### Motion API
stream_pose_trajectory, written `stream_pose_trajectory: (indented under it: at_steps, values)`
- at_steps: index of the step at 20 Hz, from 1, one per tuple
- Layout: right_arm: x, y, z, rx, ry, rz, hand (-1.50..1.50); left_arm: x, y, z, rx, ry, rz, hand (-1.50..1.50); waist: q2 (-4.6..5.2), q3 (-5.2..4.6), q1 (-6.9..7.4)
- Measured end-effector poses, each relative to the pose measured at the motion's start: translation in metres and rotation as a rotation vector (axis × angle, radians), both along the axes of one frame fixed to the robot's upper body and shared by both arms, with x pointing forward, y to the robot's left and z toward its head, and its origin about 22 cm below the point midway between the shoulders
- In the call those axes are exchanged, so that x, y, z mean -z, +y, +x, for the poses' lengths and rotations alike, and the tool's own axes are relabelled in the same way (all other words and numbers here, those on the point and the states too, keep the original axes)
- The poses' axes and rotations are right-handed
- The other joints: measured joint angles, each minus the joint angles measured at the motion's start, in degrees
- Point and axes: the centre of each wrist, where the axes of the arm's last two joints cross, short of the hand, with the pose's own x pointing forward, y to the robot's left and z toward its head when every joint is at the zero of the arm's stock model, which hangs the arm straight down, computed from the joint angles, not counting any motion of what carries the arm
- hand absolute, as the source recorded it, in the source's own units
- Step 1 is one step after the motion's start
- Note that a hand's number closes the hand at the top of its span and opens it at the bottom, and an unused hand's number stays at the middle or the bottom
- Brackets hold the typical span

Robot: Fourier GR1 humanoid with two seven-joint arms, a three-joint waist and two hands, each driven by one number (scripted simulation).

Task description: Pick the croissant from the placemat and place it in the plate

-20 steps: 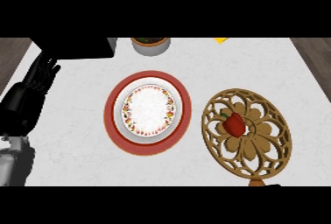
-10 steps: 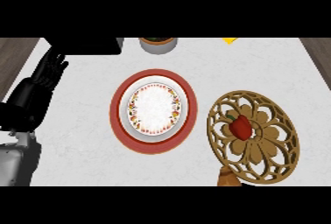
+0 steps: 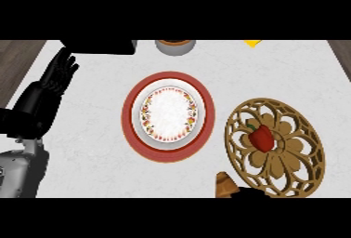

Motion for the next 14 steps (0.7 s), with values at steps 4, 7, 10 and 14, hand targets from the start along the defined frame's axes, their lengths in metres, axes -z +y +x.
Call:
stream_pose_trajectory:
  at_steps: [4, 7, 10, 14]
  values:
    - [0.001, -0.001, 0.005, -0.042, 0.021, 0.034, 1.50, -0.003, -0.006, 0.002, 0.015, -0.009, 0.003, 0.00, 0.45, 0.02, 0.98]
    - [0.001, -0.002, 0.011, -0.054, 0.035, 0.067, 1.50, -0.005, -0.008, 0.004, 0.020, -0.015, 0.003, 0.00, 0.77, 0.02, 1.46]
    - [0.002, -0.003, 0.020, -0.044, 0.049, 0.095, 1.50, -0.004, -0.009, 0.005, 0.028, -0.018, 0.000, 0.00, 1.00, -0.01, 1.99]
    - [0.008, 0.004, 0.051, 0.017, 0.050, 0.127, 1.50, -0.005, -0.017, 0.006, 0.050, -0.023, 0.000, 0.00, 1.30, 0.02, 2.69]
